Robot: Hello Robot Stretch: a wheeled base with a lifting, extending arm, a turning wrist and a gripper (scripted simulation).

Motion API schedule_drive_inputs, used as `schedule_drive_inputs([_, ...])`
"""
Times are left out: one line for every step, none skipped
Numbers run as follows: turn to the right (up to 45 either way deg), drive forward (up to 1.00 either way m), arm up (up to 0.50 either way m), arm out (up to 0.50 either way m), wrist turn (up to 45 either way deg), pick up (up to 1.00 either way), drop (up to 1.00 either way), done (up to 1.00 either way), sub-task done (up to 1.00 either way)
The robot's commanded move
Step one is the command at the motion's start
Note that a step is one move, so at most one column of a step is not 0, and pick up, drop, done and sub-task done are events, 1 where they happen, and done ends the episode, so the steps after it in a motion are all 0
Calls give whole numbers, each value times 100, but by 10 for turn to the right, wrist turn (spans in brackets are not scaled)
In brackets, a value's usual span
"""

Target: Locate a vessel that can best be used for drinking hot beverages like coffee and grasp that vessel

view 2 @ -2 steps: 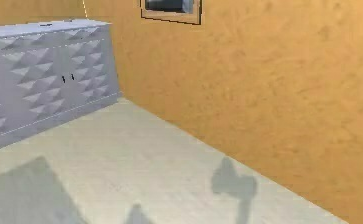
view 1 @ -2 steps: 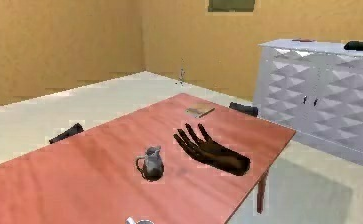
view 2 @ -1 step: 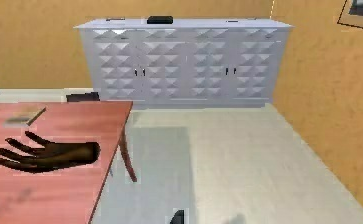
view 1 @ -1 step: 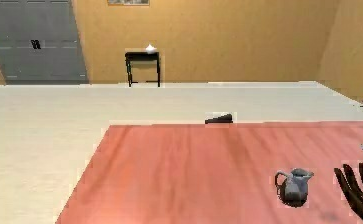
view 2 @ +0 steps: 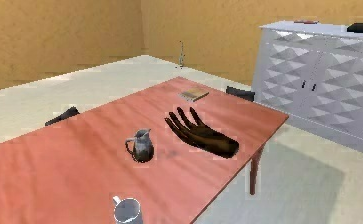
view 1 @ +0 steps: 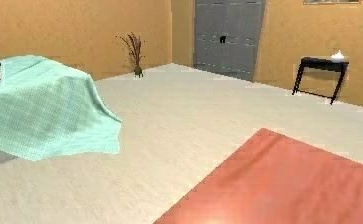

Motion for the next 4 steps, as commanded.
schedule_drive_inputs([-120, 0, 0, 0, 0, 0, 0, 0, 0])
schedule_drive_inputs([0, 0, 50, 0, 0, 0, 0, 0, 0])
schedule_drive_inputs([0, 0, 36, 0, 0, 0, 0, 0, 0])
schedule_drive_inputs([0, 0, 0, 4, 0, 0, 0, 0, 0])
